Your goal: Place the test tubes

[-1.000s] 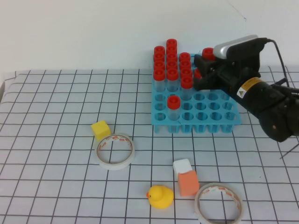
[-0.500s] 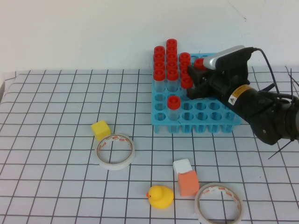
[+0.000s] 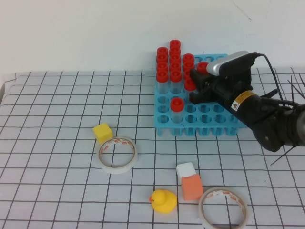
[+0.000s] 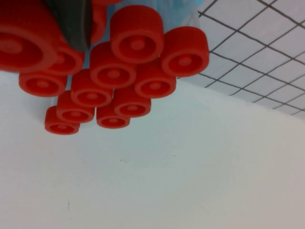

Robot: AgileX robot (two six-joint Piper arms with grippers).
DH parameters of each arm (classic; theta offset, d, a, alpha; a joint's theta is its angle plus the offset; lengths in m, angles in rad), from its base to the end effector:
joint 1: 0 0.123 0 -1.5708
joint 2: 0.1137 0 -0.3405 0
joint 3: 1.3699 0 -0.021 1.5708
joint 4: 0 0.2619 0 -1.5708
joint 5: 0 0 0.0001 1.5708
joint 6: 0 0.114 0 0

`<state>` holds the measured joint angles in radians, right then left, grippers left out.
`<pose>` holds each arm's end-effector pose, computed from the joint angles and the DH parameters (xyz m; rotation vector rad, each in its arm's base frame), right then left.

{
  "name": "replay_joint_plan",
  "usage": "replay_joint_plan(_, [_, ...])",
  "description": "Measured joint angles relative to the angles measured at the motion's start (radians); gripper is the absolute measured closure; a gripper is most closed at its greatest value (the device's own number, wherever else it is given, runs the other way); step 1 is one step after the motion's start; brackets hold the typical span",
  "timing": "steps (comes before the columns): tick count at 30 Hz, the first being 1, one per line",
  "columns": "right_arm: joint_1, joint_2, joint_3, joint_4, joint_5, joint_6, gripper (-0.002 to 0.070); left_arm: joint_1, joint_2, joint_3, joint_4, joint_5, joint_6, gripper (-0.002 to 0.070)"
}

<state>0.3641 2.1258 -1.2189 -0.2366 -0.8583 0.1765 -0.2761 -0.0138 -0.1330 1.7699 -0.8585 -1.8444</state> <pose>0.4762 0.2031 0.2157 -0.4069 1.5094 0.4413 -0.0350 -0.0779 0.2388 0.8820 1.3693 -0.8421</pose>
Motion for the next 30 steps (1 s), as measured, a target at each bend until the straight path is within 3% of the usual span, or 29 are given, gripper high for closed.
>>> replay_joint_plan(18, [0.000,0.000,0.000,0.015,-0.001,0.013,0.0409,0.000,0.000,0.000,0.000,0.000,0.000,0.0676])
replay_joint_plan(24, [0.000,0.000,0.000,0.014,0.006,0.024,0.0333,0.000,0.000,0.000,0.000,0.000,0.000,0.0676])
replay_joint_plan(30, [0.000,0.000,0.000,0.012,0.006,0.024,0.0312,0.000,0.000,0.000,0.000,0.000,0.000,0.0676])
